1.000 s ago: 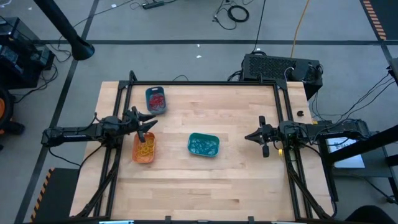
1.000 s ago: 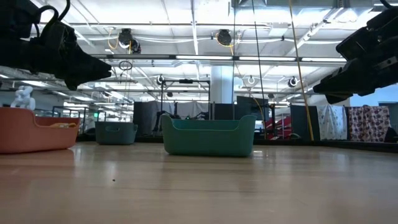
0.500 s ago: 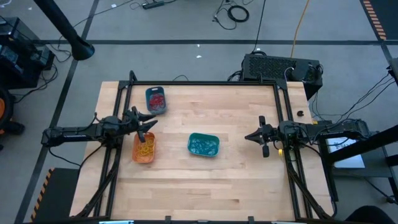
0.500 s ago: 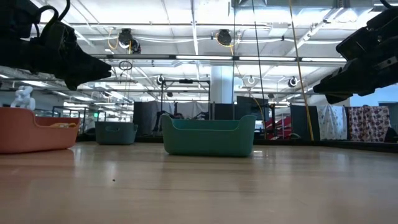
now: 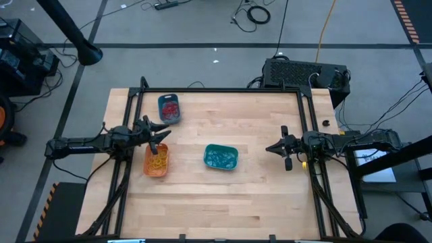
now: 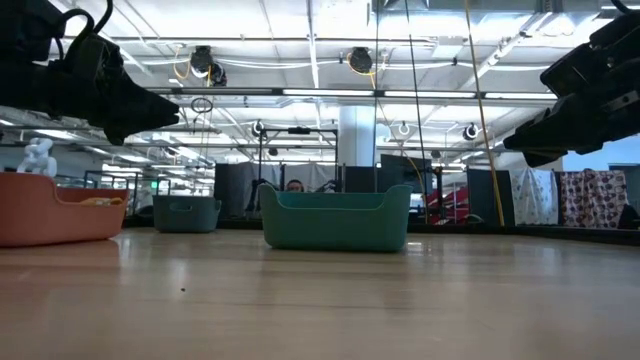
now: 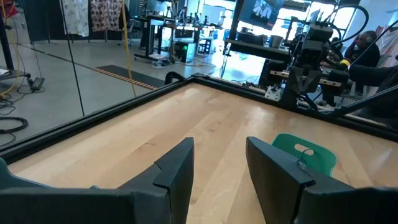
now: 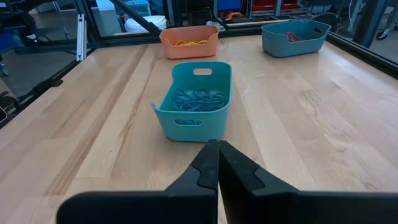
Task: Sort rubber bands into baskets
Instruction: Return to Home Position
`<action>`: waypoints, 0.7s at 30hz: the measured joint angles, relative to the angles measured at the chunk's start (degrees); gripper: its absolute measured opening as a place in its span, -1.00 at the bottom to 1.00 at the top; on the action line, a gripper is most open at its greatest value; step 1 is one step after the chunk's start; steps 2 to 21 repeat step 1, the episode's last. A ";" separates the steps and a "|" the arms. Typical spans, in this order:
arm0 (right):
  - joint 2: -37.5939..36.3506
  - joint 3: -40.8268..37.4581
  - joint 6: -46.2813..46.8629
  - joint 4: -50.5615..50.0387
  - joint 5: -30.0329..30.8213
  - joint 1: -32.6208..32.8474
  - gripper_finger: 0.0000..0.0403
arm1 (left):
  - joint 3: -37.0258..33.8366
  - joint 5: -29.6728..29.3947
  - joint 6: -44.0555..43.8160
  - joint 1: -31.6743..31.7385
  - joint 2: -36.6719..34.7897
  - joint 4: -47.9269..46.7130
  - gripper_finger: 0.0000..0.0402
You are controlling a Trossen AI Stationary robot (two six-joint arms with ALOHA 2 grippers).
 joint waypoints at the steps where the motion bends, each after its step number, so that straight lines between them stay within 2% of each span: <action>1: 0.00 0.00 -0.01 0.01 0.02 0.01 -1.00 | 0.00 0.00 0.01 0.00 0.00 0.01 -0.24; 21: 0.00 0.00 -0.01 0.01 0.02 0.01 -1.00 | 0.00 0.00 0.01 0.00 0.00 0.01 -0.24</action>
